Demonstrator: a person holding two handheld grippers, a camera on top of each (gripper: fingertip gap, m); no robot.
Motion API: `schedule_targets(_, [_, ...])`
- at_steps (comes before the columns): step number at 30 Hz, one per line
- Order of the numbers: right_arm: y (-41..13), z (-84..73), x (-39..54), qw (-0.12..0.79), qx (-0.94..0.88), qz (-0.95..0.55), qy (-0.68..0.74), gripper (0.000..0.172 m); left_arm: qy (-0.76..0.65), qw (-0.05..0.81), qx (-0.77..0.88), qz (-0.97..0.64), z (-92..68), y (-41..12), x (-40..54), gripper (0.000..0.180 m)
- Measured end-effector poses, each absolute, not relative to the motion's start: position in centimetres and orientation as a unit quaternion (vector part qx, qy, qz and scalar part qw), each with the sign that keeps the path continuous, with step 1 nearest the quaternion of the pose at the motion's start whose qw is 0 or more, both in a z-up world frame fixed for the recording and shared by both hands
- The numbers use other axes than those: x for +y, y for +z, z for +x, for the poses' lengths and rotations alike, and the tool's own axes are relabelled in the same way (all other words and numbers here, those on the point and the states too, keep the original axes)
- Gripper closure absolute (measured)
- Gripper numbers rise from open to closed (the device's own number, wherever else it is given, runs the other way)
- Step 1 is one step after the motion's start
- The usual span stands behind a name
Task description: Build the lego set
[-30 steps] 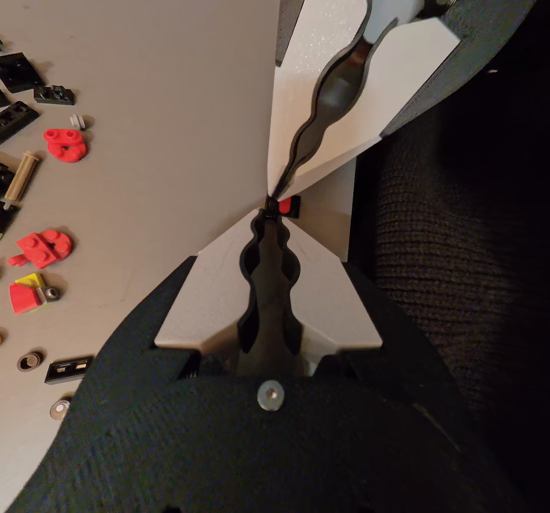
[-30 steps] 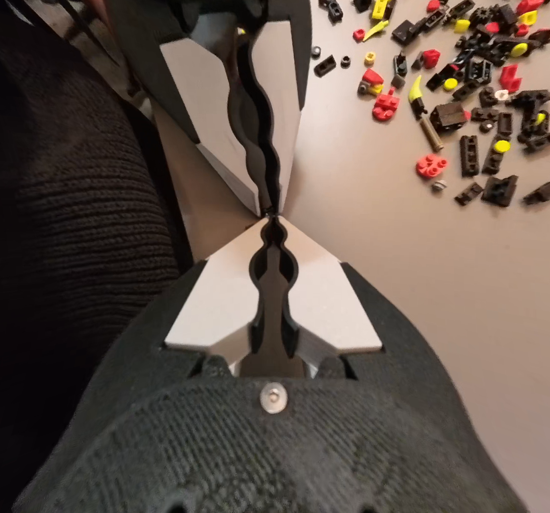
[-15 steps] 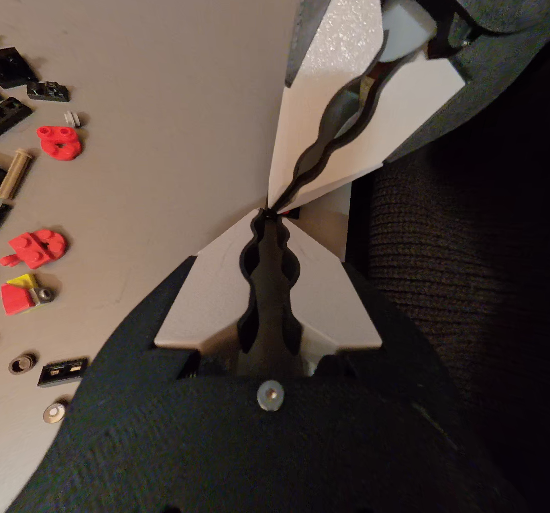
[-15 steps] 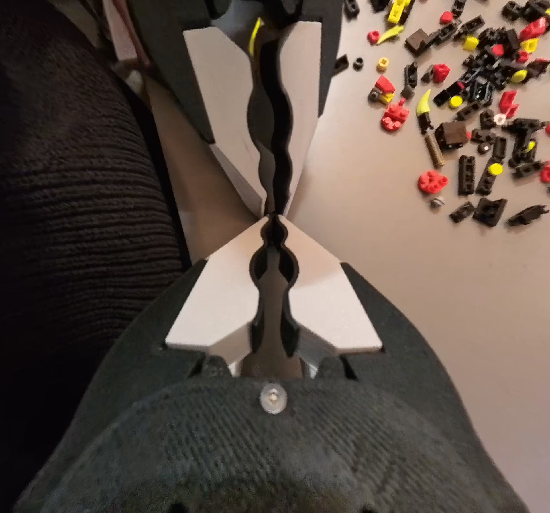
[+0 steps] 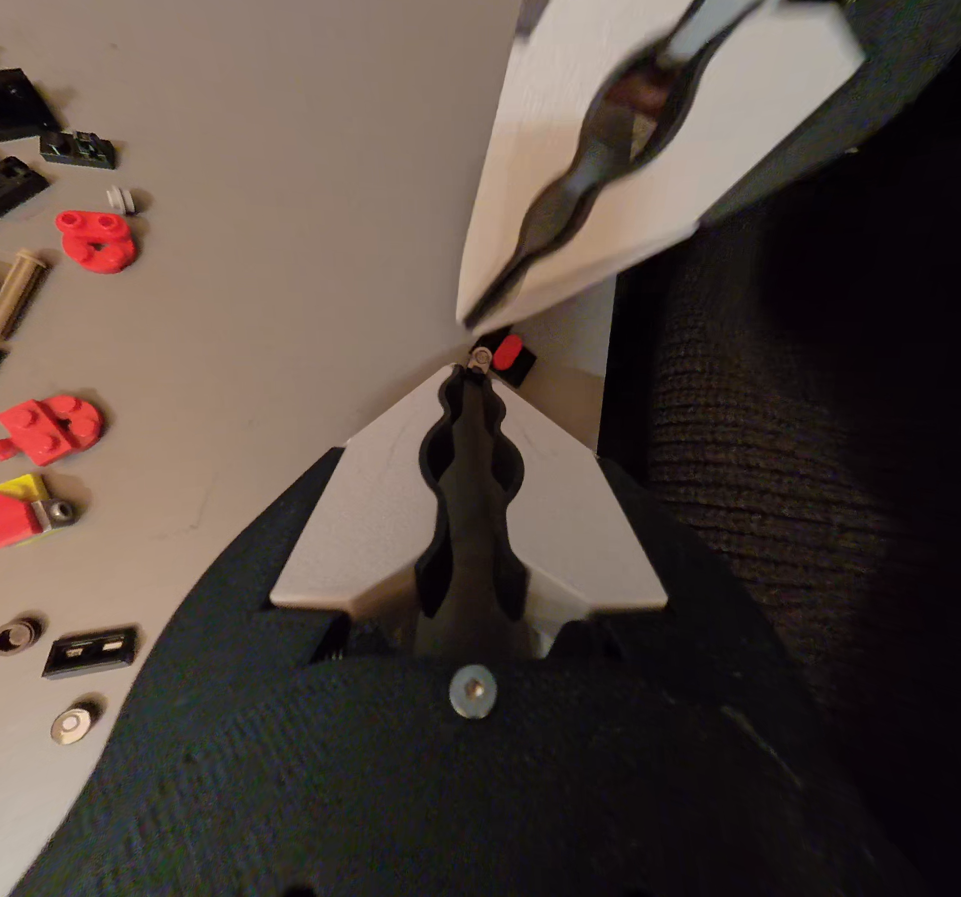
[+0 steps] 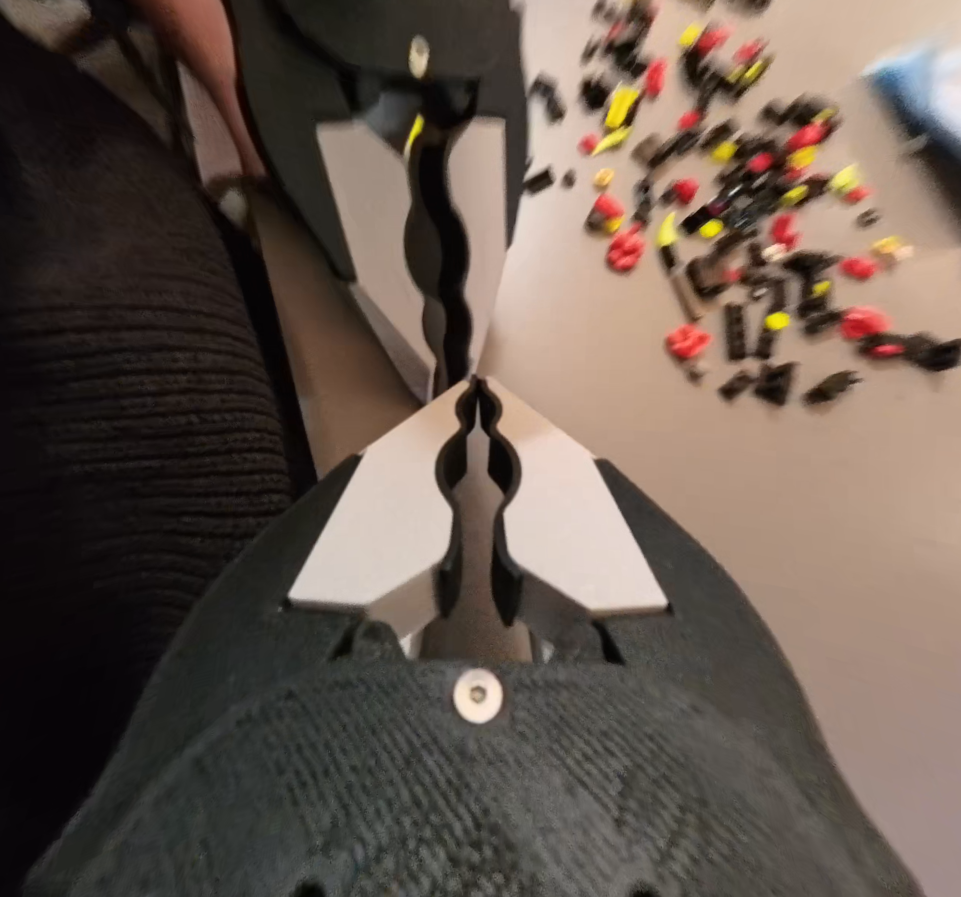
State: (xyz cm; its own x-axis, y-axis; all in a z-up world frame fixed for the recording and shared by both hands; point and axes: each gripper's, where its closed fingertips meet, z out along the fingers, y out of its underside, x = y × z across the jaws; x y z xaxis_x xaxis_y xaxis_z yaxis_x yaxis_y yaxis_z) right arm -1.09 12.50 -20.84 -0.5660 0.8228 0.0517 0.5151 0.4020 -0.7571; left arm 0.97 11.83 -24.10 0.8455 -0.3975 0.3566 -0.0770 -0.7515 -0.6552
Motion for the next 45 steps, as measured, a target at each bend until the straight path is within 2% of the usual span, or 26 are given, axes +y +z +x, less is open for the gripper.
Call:
schedule_targets(3, [-18.7,-1.0,13.5,0.210,-0.769,-0.443,0.410,0.172,-0.253,0.329,0.124,-0.901,1.0,-23.9,11.9,0.176])
schedule_targets(6, [-20.5,0.0,14.4,0.164,-0.772,-0.477,0.387,0.171,-0.255,0.331,0.120,-0.901,0.8,-23.9,12.0,0.176])
schedule_targets(11, [-21.9,1.3,13.1,0.129,-0.782,-0.484,0.370,0.159,-0.249,0.334,0.127,-0.900,0.7,-23.8,12.0,0.176])
schedule_targets(17, [-23.6,2.4,11.6,0.096,-0.820,-0.453,0.335,0.130,-0.243,0.332,0.132,-0.902,0.8,-24.0,12.1,0.176])
schedule_targets(23, [-24.1,2.1,12.6,0.137,-0.845,-0.423,0.297,0.141,-0.243,0.334,0.135,-0.901,0.9,-23.9,12.0,0.176])
schedule_targets(30, [-24.1,1.1,13.5,0.124,-0.847,-0.405,0.321,0.152,-0.238,0.337,0.126,-0.902,0.0,-23.7,12.0,0.176])
schedule_targets(37, [-23.5,0.4,13.8,0.145,-0.838,-0.412,0.325,0.147,-0.232,0.336,0.113,-0.906,-0.3,-23.7,12.0,0.175])
schedule_targets(45, [-22.5,-0.1,12.9,0.111,-0.786,-0.472,0.384,0.136,-0.232,0.337,0.098,-0.907,-0.7,-23.7,12.1,0.175])
